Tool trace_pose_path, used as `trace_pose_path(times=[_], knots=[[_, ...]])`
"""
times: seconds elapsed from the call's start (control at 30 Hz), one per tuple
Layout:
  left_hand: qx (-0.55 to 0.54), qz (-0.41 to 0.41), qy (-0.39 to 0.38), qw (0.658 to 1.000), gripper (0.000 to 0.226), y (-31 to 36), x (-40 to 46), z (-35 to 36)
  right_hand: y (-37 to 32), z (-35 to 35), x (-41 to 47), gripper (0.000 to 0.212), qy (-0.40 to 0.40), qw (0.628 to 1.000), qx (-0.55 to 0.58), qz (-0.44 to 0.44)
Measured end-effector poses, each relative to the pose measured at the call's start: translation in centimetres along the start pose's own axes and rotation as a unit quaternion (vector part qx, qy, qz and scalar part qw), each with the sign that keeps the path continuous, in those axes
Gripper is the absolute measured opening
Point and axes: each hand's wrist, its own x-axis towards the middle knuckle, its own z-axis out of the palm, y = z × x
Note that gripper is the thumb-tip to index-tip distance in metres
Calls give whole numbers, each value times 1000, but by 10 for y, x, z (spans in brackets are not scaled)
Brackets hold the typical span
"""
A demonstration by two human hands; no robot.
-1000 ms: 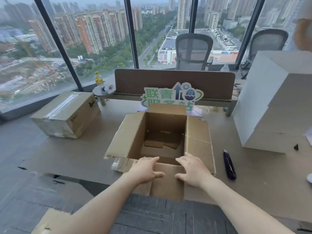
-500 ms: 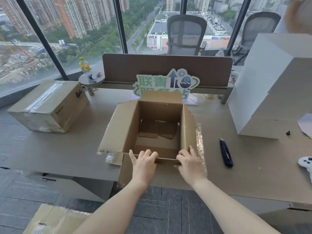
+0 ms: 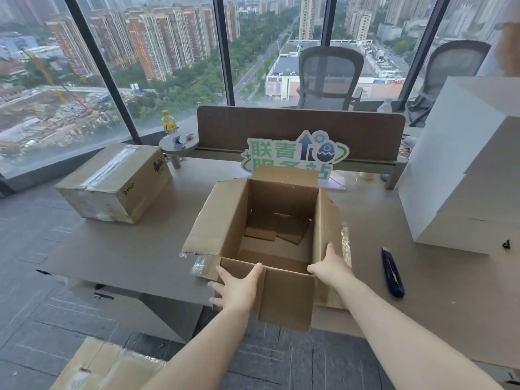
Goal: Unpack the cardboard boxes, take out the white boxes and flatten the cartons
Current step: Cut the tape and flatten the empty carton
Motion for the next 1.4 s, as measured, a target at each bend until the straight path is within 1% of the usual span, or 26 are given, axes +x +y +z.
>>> trace_pose_path(times=[0.1,0.17,0.27,0.4,0.5,0.6,0.67,0.77,0.83,0.97,1.17,1.27,1.33,1.4], knots=[[-47,-41,-9,998,121,5,9,6,2,6,-5,85,-15,998,52,-12],[-64,-41,-4,997,121,7,11,9,4,8,-9,79,-13,996,85,-32],[-56,-24,6,998,119,9,16,10,5,8,-18,74,0,992,112,-53],[-99,24,7,995,104,22,12,4,1,2,-31,71,13,990,115,-86],[-86,72,20,994,94,41,5,-1,-6,-9,-42,68,30,990,88,-107],[-89,114,13,989,89,63,-7,-10,-16,-23,-51,67,52,987,70,-133],[-113,137,8,984,89,77,-12,-16,-25,-35,-59,66,69,984,56,-156],[-172,169,-13,970,90,94,-10,-19,-36,-50,-72,68,80,977,21,-195],[-180,180,-19,967,87,101,-14,-23,-41,-56,-80,69,81,974,2,-213],[-181,196,-45,963,91,108,-16,-27,-43,-61,-94,69,85,971,3,-222],[-140,212,-117,960,88,118,-19,-31,-40,-58,-110,75,77,970,-11,-230],[-125,206,-168,956,85,118,-25,-35,-38,-56,-118,75,81,968,-32,-235],[-111,213,-185,953,86,117,-27,-35,-36,-54,-124,74,82,966,-47,-240],[-101,209,-201,952,81,115,-31,-36,-33,-53,-128,72,84,966,-56,-239]])
